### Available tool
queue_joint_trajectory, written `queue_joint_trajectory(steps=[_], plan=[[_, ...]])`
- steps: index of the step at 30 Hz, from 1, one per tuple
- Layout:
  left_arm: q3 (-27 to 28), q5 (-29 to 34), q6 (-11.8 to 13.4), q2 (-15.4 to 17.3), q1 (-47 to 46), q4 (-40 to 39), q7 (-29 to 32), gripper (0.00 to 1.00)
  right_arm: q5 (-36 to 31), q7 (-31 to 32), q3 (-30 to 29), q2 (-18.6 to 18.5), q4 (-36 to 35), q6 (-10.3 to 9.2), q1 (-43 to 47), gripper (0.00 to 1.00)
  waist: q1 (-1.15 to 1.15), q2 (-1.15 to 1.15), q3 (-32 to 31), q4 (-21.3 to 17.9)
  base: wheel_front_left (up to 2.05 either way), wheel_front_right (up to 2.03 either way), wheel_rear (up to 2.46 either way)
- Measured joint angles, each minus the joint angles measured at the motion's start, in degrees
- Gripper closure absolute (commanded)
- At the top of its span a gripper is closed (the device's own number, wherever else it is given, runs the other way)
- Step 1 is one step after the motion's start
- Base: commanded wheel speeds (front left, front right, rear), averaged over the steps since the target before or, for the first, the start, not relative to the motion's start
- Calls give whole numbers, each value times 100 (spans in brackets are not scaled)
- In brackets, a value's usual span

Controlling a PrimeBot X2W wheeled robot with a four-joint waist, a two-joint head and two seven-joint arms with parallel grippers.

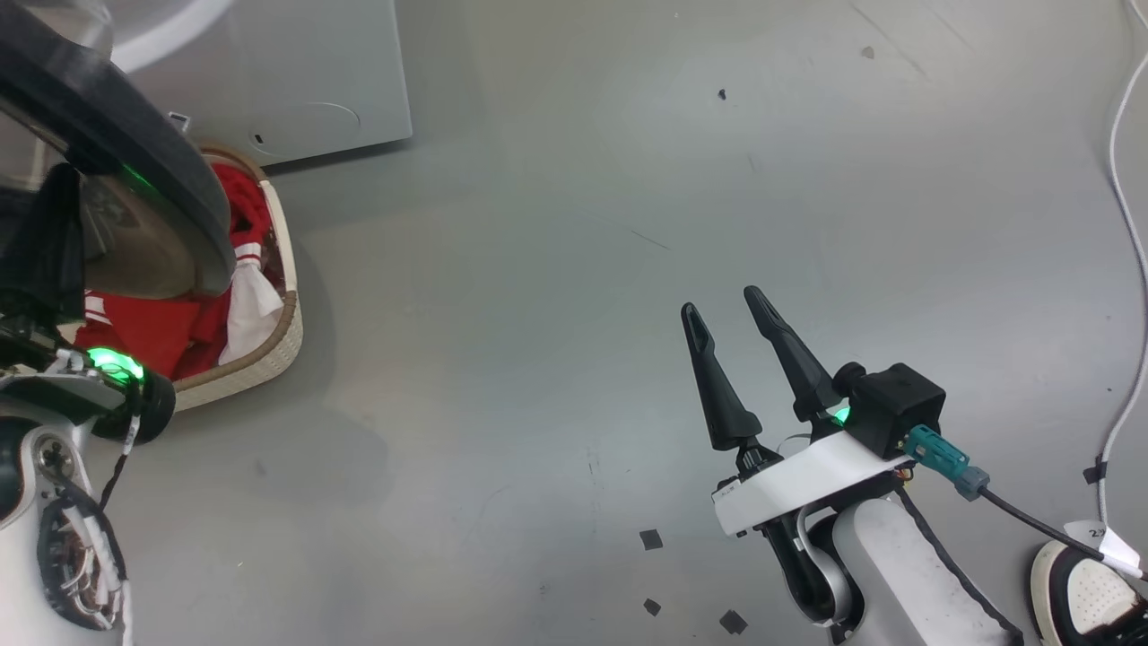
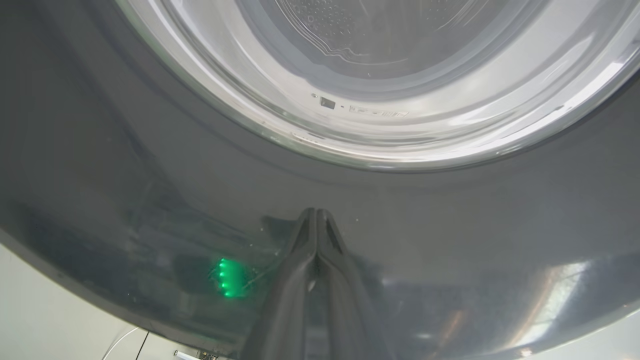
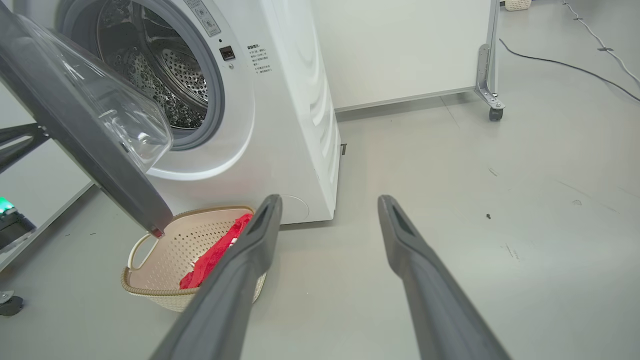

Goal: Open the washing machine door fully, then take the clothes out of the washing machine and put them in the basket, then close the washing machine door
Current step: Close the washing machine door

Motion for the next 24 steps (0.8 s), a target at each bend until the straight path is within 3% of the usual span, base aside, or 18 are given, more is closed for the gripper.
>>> queue_joint_trajectory(steps=[13,24], plan=[[27,27,0,-3,-640,142,-526,100,105,0,48,8,-136,-67,-15,0,0,0,204,-514,0,0,0],[-31,91,0,-18,-1021,533,-870,100,191,0,24,20,-181,-146,-17,0,0,0,257,-682,0,0,0]])
